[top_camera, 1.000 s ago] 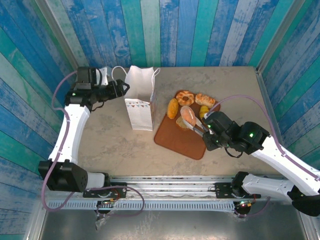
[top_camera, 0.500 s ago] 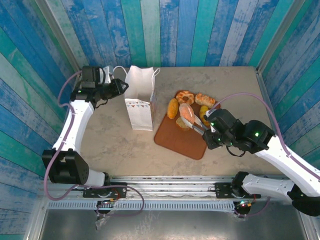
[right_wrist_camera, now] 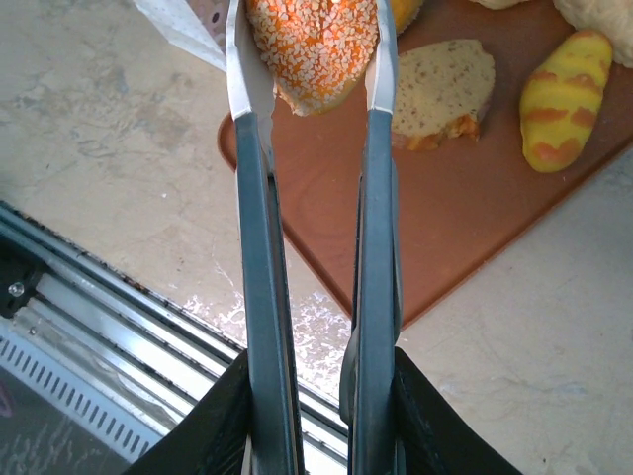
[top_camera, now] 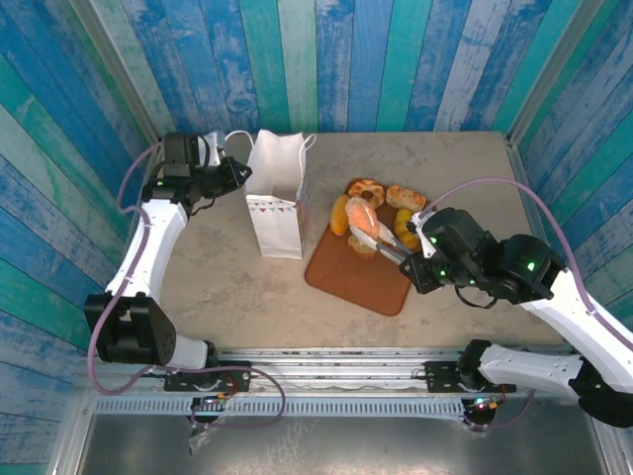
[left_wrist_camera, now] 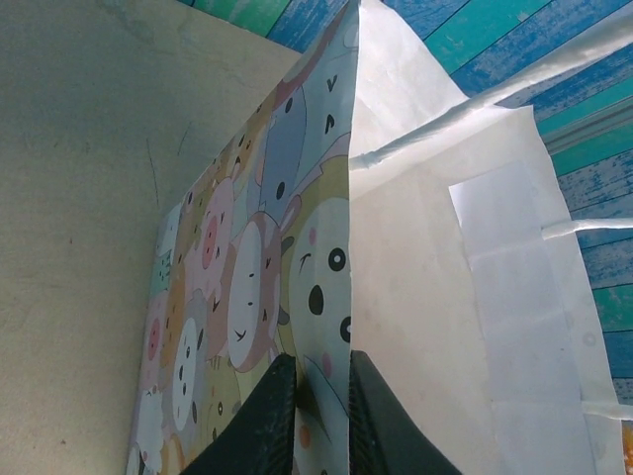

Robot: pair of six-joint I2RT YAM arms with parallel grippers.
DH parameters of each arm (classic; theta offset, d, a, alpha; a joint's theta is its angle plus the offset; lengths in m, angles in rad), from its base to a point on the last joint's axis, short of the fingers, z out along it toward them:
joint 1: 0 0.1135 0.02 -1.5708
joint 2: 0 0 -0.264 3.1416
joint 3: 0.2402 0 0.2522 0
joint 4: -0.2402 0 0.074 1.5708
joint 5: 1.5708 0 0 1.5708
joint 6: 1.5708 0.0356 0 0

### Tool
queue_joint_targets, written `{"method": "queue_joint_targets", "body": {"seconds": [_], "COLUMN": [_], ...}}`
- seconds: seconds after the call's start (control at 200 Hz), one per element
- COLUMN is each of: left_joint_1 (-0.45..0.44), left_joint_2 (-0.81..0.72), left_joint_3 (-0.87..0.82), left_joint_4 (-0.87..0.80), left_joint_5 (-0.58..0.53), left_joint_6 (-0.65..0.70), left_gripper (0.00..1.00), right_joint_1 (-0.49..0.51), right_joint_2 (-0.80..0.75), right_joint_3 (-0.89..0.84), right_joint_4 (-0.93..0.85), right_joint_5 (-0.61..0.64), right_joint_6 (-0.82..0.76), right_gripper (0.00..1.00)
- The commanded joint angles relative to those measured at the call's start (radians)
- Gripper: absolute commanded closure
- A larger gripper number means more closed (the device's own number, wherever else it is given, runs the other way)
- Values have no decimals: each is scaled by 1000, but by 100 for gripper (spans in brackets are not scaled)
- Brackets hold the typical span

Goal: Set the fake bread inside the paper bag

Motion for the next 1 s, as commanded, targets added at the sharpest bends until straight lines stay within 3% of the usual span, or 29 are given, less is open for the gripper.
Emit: {"method": "queue_joint_targets", "body": {"seconds": [0.0, 0.26, 0.541, 0.686, 0.997], "left_joint_1": [1, 0, 1, 1, 0], "left_joint_2": [0, -17, -30, -33, -60], "left_joint_3": [-15, -22, -20, -19, -27], "left_joint_4": [28, 44, 41, 39, 47], "left_joint_5": [12, 23, 15, 2, 0], "left_joint_6": [-3, -18, -25, -25, -26], "left_gripper": [84, 85, 75, 83, 83], "right_joint_1": [8, 34, 82, 91, 105], "right_joint_2": [-12, 18, 114, 175, 306], "right_joint_3": [49, 106, 204, 251, 336], "right_joint_4": [23, 84, 159, 205, 397], "right_joint_5": [-37, -96, -93, -89, -60], "right_joint_6": [-34, -68, -97, -101, -97], "right_gripper": [74, 74, 74, 74, 74]}}
